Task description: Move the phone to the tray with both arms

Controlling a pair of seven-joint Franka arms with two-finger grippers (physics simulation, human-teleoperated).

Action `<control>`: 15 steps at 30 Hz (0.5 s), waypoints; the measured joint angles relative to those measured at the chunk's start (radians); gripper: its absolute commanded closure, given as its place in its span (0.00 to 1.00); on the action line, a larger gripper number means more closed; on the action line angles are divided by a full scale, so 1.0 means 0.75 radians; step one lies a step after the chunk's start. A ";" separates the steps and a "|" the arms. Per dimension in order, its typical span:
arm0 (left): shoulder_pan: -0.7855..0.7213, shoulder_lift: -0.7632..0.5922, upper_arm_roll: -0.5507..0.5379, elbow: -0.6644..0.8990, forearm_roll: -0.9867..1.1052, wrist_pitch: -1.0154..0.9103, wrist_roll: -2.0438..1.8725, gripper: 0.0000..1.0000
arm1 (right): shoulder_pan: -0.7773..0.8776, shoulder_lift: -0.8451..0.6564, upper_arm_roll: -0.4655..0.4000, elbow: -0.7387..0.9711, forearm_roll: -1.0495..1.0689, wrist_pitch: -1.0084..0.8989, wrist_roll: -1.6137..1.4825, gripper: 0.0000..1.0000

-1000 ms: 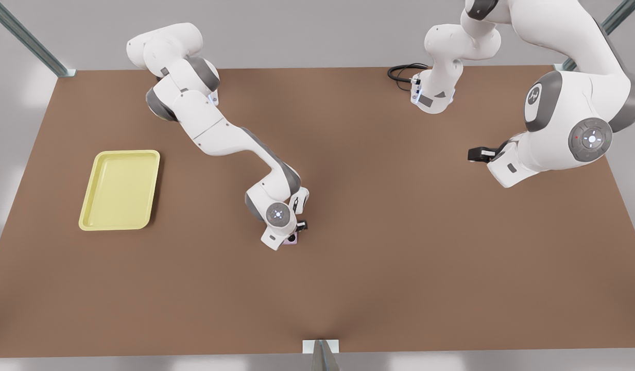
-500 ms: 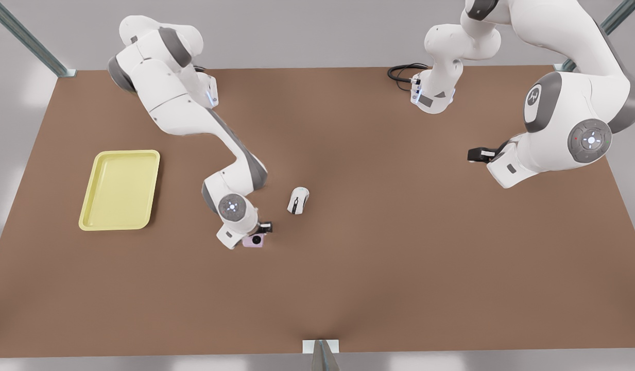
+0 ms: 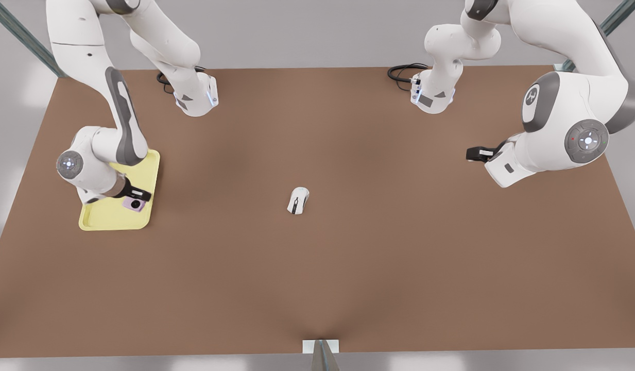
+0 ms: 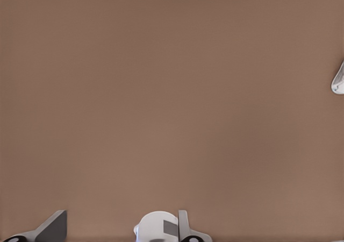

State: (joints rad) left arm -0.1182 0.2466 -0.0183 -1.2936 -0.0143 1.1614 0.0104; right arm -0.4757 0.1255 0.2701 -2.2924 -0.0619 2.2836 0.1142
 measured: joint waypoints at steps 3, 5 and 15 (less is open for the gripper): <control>0.000 0.000 0.000 0.000 0.000 -0.001 0.000 0.00 | -0.080 0.013 -0.005 -0.096 0.029 0.020 -0.152 0.30; 0.000 0.003 0.000 0.000 0.000 -0.001 0.000 0.00 | -0.148 0.106 -0.009 -0.124 0.036 0.077 -0.253 0.26; 0.000 -0.001 0.002 0.002 0.002 -0.002 -0.001 0.00 | -0.208 0.215 -0.055 -0.074 0.013 0.274 -0.624 0.00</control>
State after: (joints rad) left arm -0.1181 0.2460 -0.0170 -1.2921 -0.0125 1.1599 0.0099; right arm -0.6320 0.2865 0.2286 -2.3477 -0.0520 2.4888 -0.3540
